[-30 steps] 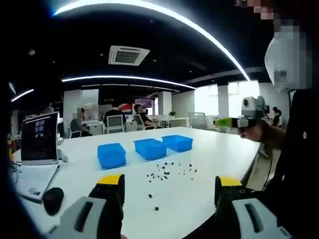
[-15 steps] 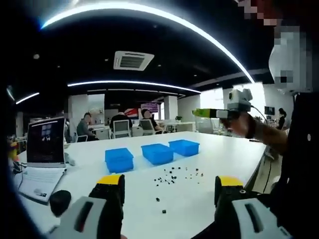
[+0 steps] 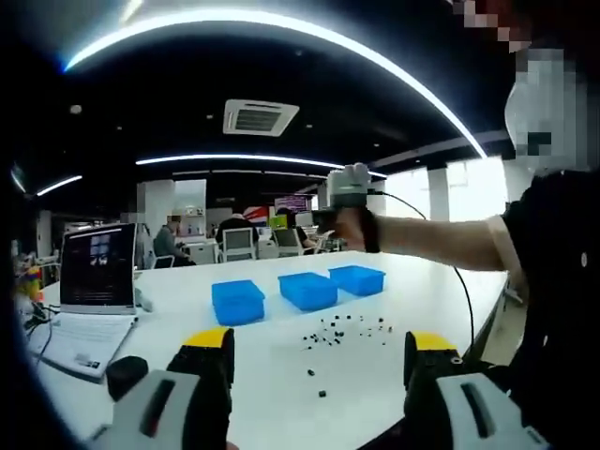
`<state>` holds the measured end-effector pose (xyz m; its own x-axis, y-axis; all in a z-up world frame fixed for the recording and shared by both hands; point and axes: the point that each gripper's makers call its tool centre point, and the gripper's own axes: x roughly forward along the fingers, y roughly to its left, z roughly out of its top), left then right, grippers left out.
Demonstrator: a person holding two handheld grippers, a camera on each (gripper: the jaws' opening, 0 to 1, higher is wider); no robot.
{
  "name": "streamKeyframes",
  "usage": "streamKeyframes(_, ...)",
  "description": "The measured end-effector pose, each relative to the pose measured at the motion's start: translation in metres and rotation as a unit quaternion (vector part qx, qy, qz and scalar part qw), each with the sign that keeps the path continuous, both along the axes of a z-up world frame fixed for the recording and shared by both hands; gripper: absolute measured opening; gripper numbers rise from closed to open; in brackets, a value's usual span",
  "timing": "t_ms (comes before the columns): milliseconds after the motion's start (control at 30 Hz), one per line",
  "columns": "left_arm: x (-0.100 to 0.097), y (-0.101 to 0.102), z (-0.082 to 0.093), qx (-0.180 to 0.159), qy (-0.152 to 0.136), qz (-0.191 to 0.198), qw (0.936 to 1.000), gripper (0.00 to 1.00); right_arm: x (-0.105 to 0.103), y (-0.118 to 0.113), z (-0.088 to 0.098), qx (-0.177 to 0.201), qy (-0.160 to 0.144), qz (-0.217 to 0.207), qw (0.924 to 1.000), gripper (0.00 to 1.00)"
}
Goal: Pick up the resistors one by one and place each resistor into its matching bin, sorting the parts by color and model until every resistor is separated into the correct bin for its type
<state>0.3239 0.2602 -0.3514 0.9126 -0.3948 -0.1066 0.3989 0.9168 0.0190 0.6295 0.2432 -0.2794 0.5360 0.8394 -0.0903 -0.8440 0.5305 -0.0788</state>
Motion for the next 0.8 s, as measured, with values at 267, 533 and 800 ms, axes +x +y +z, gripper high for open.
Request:
streamKeyframes(267,-0.001,0.01,0.001,-0.001,0.0,0.013,0.9999,0.75,0.031,0.032,-0.037,-0.044,0.021,-0.024,0.9985,0.06)
streamKeyframes(533,0.003,0.02,0.003,-0.002,0.0,0.038,0.9993,0.76,0.033,0.044,-0.05,-0.06,0.027,-0.028,0.9974,0.07)
streamKeyframes(800,0.004,0.024,0.0,0.004,0.009,0.049,0.9988,0.76,0.034,0.039,-0.054,-0.061,0.026,-0.028,0.9974,0.12)
